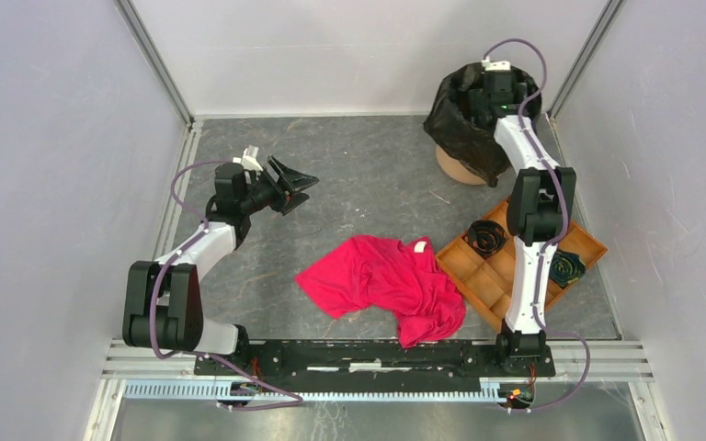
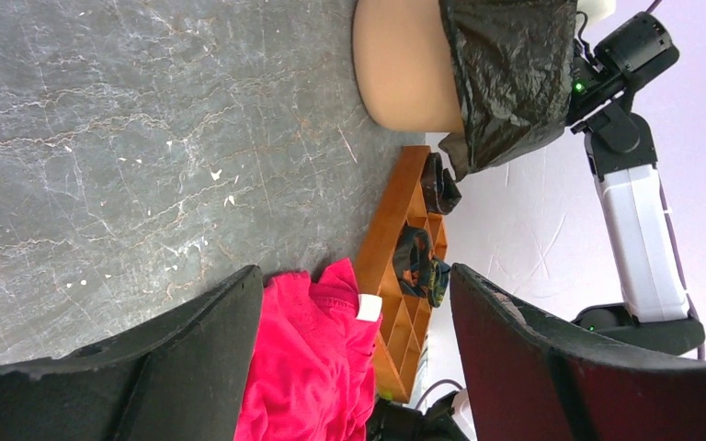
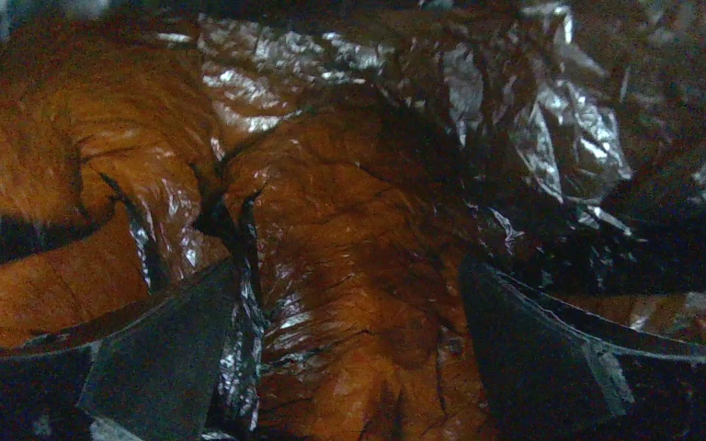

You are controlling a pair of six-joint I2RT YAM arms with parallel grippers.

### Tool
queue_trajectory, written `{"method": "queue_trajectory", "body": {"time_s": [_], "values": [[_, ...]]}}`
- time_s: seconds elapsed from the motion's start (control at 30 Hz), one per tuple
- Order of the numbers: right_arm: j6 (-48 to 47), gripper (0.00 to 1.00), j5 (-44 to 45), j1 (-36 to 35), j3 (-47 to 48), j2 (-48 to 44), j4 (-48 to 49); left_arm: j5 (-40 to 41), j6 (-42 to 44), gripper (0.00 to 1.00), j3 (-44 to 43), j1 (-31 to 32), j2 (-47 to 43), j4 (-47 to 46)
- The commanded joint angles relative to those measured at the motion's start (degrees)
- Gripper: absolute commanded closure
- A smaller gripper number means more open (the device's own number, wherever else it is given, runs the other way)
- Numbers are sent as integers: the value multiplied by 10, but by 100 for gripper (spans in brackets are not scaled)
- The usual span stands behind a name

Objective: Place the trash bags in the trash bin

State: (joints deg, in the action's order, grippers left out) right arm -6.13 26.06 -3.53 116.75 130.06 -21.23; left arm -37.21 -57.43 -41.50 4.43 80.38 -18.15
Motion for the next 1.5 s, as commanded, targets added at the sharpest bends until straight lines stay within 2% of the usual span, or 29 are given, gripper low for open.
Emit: {"method": "queue_trajectory", "body": {"time_s": [0.0,0.23,0.37,0.53,0.67,0.73,0.87,0.93,0.97,1.03,1.1,1.2,1.27,1.33,1.4,1.47], "values": [[-10,2,23,57,20,-3,37,-15,11,20,-15,1,12,-17],[-23,2,-10,101,40,2,71,-21,17,22,-22,1,18,-18],[-12,2,-70,100,51,-25,60,-20,20,22,-22,1,17,-18],[51,2,-159,100,-35,-126,79,-7,23,23,-13,1,5,-18],[81,2,-183,100,-109,-211,116,1,29,23,-10,5,-5,-18],[80,2,-177,101,-87,-223,98,3,34,23,-12,7,-10,-18],[88,2,-177,100,-13,-248,-10,6,57,20,-22,12,-21,-3],[115,2,-189,88,-61,-321,-44,11,83,19,-36,25,-24,17],[125,2,-195,72,-124,-370,-37,17,99,18,-44,38,-29,27],[137,2,-234,8,-279,-514,41,37,133,17,-52,72,-42,42],[167,2,-293,-55,-425,-621,120,57,167,16,-60,117,-55,53],[264,2,-421,-97,-570,-750,187,103,237,15,-70,193,-88,73],[306,2,-495,-103,-620,-813,198,135,279,15,-76,234,-120,89],[304,2,-536,-104,-631,-867,159,161,300,14,-89,256,-157,111],[264,2,-538,-103,-609,-911,84,171,292,14,-111,259,-197,124],[198,2,-493,-104,-563,-947,-14,175,287,13,-144,259,-242,127]]}}
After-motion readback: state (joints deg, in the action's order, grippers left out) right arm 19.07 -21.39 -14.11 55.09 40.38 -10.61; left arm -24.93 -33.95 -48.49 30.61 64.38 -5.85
